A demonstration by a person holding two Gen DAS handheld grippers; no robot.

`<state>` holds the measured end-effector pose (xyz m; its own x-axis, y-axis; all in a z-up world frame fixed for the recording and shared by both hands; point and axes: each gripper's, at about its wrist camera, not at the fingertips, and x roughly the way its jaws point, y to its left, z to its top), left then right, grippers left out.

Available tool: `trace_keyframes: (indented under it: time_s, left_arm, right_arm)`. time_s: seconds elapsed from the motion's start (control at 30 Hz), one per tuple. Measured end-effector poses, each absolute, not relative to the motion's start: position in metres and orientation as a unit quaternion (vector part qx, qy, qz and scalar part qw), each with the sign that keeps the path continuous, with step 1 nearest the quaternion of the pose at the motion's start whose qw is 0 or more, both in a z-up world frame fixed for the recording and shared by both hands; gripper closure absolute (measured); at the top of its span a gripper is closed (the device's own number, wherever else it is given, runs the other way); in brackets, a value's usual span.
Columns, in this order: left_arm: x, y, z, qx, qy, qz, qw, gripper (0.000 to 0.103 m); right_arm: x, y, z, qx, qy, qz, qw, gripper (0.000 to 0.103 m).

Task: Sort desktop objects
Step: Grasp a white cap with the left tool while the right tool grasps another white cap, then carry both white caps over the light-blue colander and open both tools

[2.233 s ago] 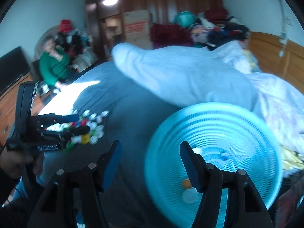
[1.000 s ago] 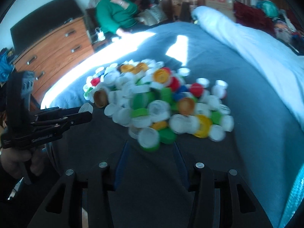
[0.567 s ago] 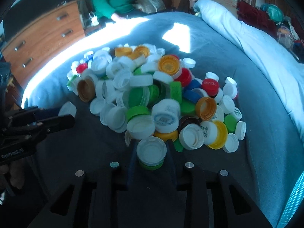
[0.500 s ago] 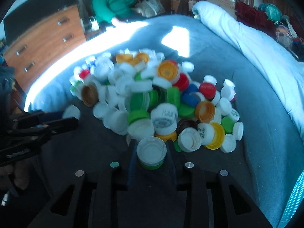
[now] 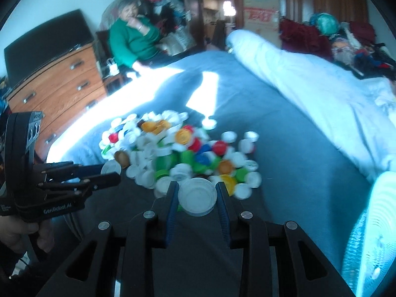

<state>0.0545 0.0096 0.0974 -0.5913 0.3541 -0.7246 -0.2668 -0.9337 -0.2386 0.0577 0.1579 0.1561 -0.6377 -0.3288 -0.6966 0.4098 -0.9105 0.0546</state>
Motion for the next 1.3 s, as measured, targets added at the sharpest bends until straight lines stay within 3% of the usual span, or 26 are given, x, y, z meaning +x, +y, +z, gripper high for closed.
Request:
trace_keyframes:
  time_s: [0.63,0.97,1.3]
  left_arm:
    - [0.040,0.238,0.165,-0.387,0.052,0.864,0.317,0.076]
    - [0.050,0.367,0.161,-0.401,0.105,0.822,0.391,0.076]
    - [0.054,0.407,0.151,-0.411,0.124,0.808,0.403,0.076]
  right_arm:
    - [0.097,0.372,0.225,0.336,-0.009,-0.941,0.031,0.070]
    - [0.121,0.465,0.226,0.346,-0.043,-0.937,-0.032,0.070]
    - [0.124,0.493,0.211,0.356,-0.061,-0.931,-0.042,0.070]
